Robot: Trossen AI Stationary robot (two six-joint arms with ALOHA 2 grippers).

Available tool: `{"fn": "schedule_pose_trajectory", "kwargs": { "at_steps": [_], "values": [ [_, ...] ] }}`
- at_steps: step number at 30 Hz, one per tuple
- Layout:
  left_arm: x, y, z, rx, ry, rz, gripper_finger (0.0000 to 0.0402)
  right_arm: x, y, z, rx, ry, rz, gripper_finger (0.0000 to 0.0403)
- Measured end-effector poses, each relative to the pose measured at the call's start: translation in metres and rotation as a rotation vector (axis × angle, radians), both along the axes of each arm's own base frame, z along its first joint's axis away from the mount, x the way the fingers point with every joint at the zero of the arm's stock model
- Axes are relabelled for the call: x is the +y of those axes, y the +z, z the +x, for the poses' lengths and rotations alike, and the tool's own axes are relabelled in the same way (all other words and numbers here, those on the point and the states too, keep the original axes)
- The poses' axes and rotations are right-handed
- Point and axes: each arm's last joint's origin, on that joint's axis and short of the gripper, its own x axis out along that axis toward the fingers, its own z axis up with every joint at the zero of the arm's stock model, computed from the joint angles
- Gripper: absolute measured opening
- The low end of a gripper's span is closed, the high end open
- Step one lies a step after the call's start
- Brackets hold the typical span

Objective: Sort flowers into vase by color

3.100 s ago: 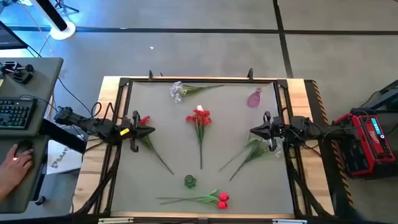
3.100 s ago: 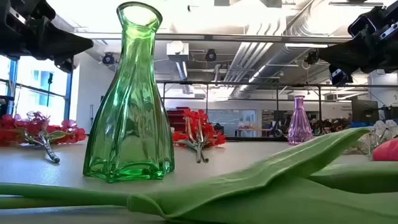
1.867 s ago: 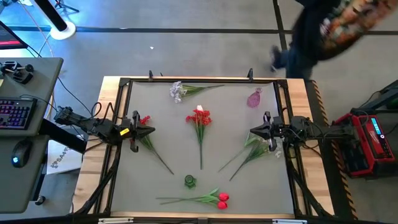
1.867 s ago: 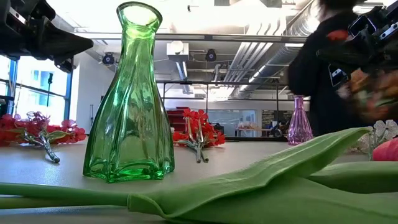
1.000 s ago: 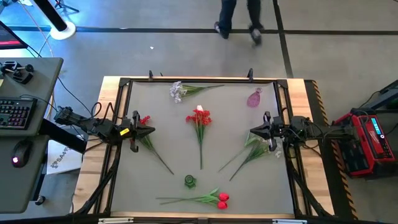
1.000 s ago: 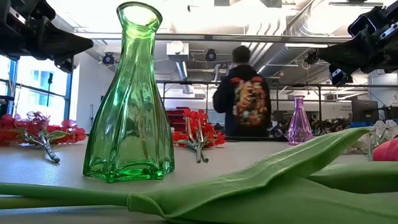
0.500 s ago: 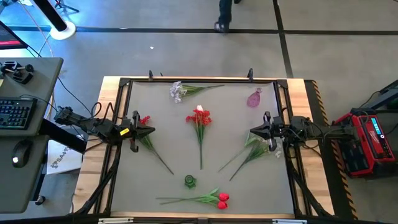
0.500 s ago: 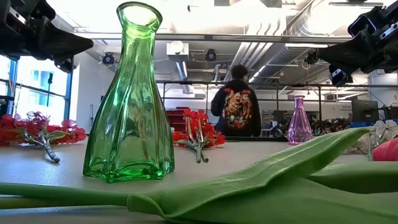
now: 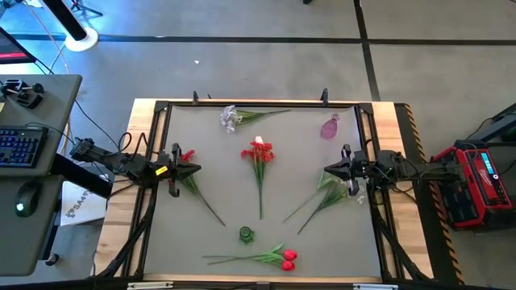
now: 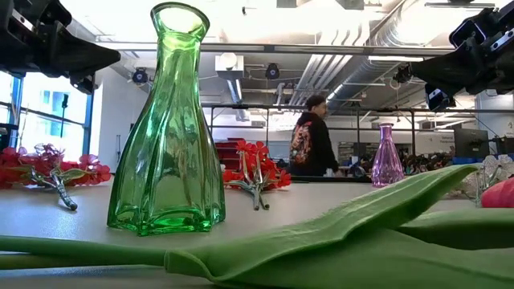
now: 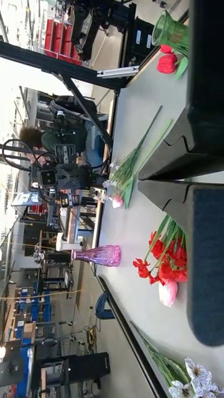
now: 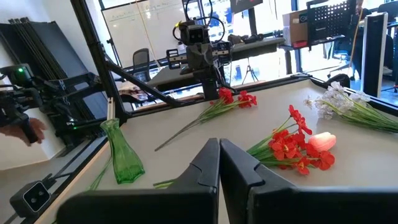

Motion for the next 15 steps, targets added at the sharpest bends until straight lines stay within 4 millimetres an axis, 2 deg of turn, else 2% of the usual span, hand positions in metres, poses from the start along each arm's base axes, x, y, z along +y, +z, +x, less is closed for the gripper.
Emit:
{"fn": "schedule_pose_trajectory", "kwargs": {
  "at_steps": [4,9,15],
  "values": [
    [0.0,0.0,0.0,0.0,0.0,0.003,0.0,-0.002,0.004,0.0,-0.042,-0.052,0.007,0.0],
    [0.001,0.002,0.0,-0.025,0.022,-0.04,0.0,-0.004,0.014,-0.001,-0.148,-0.135,0.137,0.0],
    [0.004,0.01,-0.001,-0.11,0.126,-0.101,0.0,-0.011,0.025,-0.006,-0.304,-0.352,0.29,0.0]
  ]
}}
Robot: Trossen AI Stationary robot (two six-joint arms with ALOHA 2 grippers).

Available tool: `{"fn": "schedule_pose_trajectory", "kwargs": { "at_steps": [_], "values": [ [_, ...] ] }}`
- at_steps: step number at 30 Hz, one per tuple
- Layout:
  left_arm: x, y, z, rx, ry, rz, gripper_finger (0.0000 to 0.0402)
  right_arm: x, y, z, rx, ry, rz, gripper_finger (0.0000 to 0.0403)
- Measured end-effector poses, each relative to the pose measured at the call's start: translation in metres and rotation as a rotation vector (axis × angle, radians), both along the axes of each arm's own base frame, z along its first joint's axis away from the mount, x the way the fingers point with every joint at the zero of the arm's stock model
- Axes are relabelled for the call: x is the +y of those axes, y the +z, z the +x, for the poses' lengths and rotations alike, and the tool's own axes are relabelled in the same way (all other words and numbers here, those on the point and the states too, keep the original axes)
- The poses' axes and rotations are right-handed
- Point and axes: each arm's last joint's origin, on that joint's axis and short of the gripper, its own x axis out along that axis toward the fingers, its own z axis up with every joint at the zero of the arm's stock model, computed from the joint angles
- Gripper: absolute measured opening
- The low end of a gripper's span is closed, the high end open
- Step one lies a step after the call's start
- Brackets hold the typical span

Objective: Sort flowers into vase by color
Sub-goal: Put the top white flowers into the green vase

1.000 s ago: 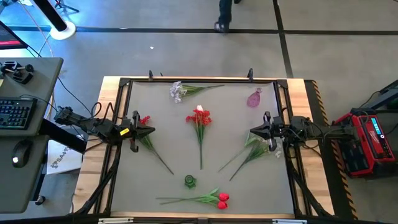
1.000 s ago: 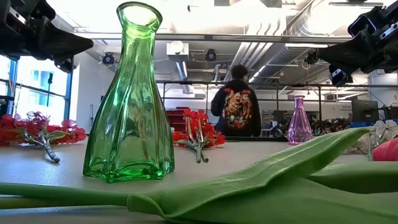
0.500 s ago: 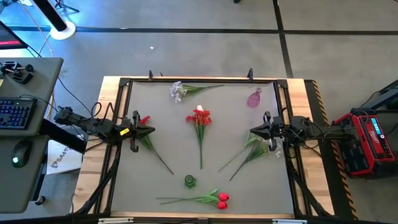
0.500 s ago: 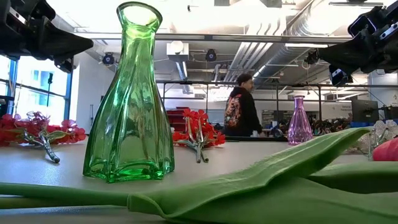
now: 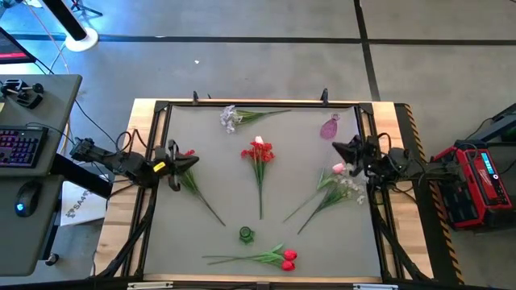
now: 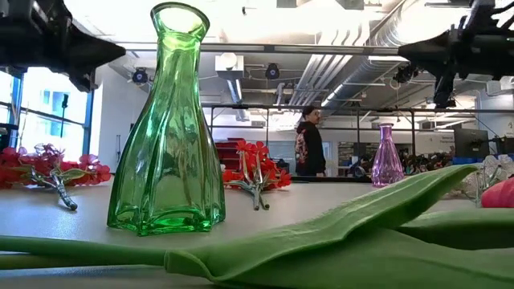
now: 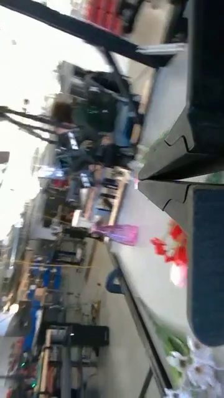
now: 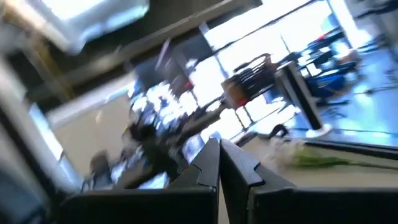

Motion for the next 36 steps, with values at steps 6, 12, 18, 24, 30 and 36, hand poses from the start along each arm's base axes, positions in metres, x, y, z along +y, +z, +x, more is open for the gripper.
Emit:
{"fn": "schedule_pose_trajectory", "kwargs": {
  "at_steps": [6,12,18,24,30,36],
  "values": [
    [0.001,0.012,-0.002,-0.132,-0.011,-0.082,0.0,-0.004,0.004,-0.004,-0.097,-0.135,0.134,0.0],
    [0.003,0.016,-0.004,-0.212,0.023,-0.228,0.0,-0.006,0.004,-0.005,-0.157,-0.163,0.254,0.0],
    [0.005,0.015,-0.003,-0.237,0.042,-0.329,0.0001,-0.006,0.002,-0.002,-0.203,-0.123,0.392,0.0],
    [0.004,0.01,0.003,-0.216,0.018,-0.43,0.0029,-0.004,-0.007,0.009,-0.153,-0.049,0.511,0.0],
    [-0.001,0.008,0.015,-0.127,-0.022,-0.507,0.0065,-0.003,-0.006,0.024,-0.057,-0.015,0.587,0.0001],
    [-0.005,0.015,0.031,-0.004,0.044,-0.521,0.0076,-0.003,0.016,0.046,0.011,-0.027,0.618,0.0001]
  ]
}}
